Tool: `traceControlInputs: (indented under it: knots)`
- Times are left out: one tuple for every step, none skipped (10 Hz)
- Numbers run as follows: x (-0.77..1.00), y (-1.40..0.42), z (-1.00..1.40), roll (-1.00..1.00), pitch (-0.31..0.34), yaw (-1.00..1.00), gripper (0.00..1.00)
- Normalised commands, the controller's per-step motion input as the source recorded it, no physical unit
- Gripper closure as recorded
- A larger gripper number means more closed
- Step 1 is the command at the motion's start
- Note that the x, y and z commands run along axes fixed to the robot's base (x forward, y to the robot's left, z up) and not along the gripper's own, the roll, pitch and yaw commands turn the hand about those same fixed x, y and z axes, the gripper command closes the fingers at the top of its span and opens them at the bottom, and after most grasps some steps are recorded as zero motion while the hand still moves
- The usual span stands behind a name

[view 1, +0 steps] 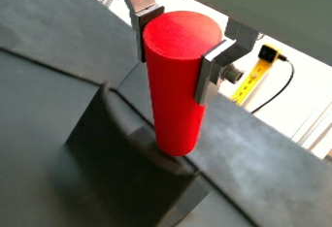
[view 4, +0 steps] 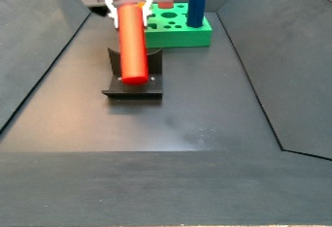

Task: Pick up the round object. Move up. Place the round object on the fixture. Regrasp the round object. Move to above the board. Insert the round object.
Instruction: Move to above the board.

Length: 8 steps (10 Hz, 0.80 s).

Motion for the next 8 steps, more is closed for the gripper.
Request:
traceControlInputs:
  knots:
    - [-0.02,0.13,1.0,0.02,-0.047,-0.09,1.0]
    - [-0.02,0.12,1.0,0.02,-0.026,-0.09,1.0]
    - [-0.03,0.11,1.0,0.01,-0.001,-0.09,1.0]
    - [-0.03,0.11,1.0,0.01,0.024,-0.08,1.0]
    - [-0.03,0.09,1.0,0.0,0.055,-0.07,1.0]
    - [-0.03,0.07,0.93,-0.01,0.069,-0.05,1.0]
    - [-0.03,0.05,0.74,-0.03,0.08,-0.03,1.0]
    - [-0.03,0.03,0.56,-0.03,0.088,-0.01,1.0]
